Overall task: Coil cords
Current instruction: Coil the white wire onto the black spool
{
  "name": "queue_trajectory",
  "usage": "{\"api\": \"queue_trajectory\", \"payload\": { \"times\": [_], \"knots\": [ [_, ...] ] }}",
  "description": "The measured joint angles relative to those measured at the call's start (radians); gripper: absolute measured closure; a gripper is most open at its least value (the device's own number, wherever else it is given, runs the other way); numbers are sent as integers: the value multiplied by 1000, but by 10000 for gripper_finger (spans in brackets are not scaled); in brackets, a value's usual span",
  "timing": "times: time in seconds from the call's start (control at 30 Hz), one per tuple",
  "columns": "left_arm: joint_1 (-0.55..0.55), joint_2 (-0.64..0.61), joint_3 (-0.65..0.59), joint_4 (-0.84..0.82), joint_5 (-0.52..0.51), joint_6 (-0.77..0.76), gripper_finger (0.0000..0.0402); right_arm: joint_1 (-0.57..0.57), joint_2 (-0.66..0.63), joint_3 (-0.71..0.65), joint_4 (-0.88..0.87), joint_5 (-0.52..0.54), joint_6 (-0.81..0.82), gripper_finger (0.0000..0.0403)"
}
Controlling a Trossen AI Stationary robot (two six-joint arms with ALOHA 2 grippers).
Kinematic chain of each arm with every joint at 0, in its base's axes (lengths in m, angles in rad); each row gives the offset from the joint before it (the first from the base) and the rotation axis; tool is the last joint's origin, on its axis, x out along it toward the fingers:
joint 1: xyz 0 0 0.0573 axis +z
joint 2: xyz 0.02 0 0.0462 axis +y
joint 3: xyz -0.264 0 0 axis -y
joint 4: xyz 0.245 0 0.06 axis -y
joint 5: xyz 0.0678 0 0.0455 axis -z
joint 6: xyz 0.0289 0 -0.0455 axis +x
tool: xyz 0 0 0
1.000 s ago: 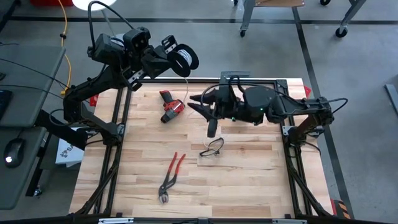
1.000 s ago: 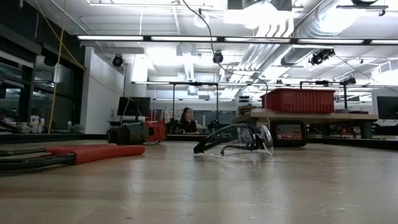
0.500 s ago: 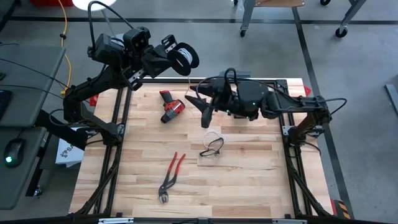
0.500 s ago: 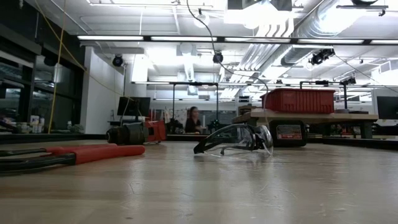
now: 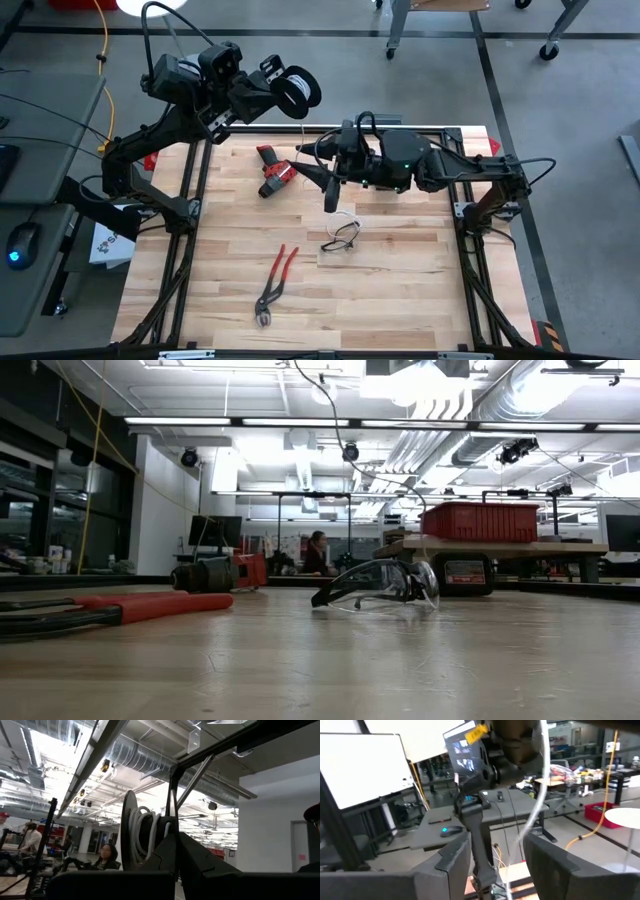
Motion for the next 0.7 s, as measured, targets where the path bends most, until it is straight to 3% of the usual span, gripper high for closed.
{"api": "queue_trajectory", "payload": {
  "times": [0.3,0.47,0.6,0.7],
  "knots": [
    [0,0,0,0,-7,0,401,0,-1,0,26,-32,-3,264],
    [0,0,0,0,-9,-4,402,0,0,0,37,-32,-19,315],
    [0,0,0,0,-27,4,401,2,0,0,34,-32,-16,382],
    [15,-15,-1,-30,-45,15,402,17,-8,0,12,-32,-13,395]
  ]
}}
